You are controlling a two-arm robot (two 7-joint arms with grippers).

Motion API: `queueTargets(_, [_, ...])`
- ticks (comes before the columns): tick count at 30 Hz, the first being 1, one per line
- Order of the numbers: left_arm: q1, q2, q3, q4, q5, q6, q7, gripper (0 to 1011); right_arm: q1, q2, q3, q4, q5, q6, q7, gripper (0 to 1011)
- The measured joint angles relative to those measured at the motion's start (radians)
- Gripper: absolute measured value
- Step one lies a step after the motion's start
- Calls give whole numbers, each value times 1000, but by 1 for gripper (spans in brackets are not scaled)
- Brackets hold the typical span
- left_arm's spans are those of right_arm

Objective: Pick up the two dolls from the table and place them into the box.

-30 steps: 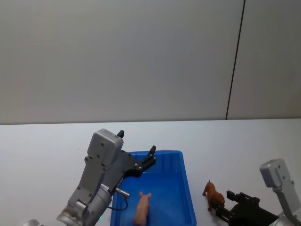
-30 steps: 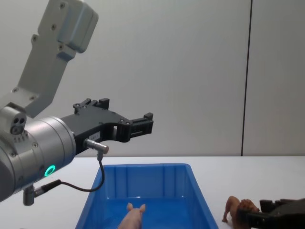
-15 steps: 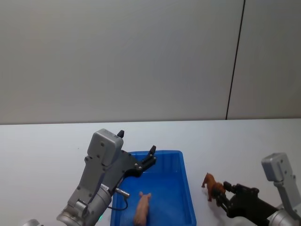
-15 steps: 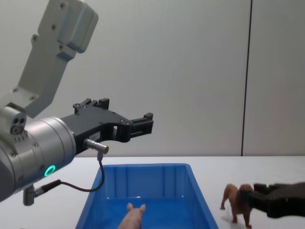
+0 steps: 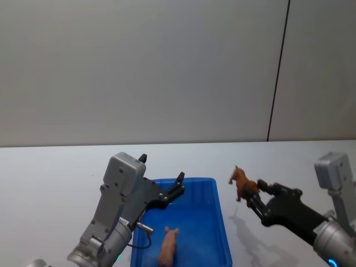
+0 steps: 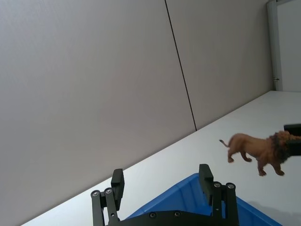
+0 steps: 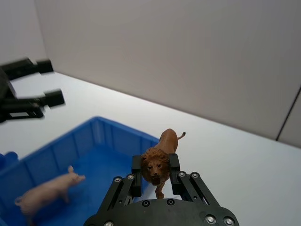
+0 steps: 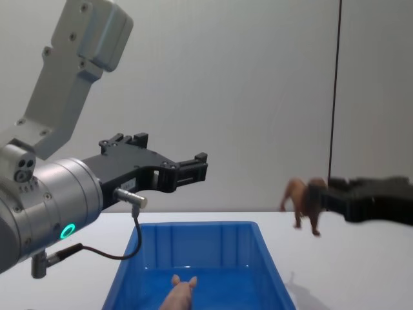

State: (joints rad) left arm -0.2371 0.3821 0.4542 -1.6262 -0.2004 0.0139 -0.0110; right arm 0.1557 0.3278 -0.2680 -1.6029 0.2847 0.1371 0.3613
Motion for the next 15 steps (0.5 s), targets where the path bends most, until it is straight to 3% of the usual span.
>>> queueTargets(7, [0, 0, 0, 0, 0, 0, 0, 1001, 34, -18, -4, -21, 20, 10, 40, 326])
queueTargets(15, [0, 0, 0, 0, 0, 0, 0, 1001, 66, -48, -21, -20, 46, 69, 77, 355])
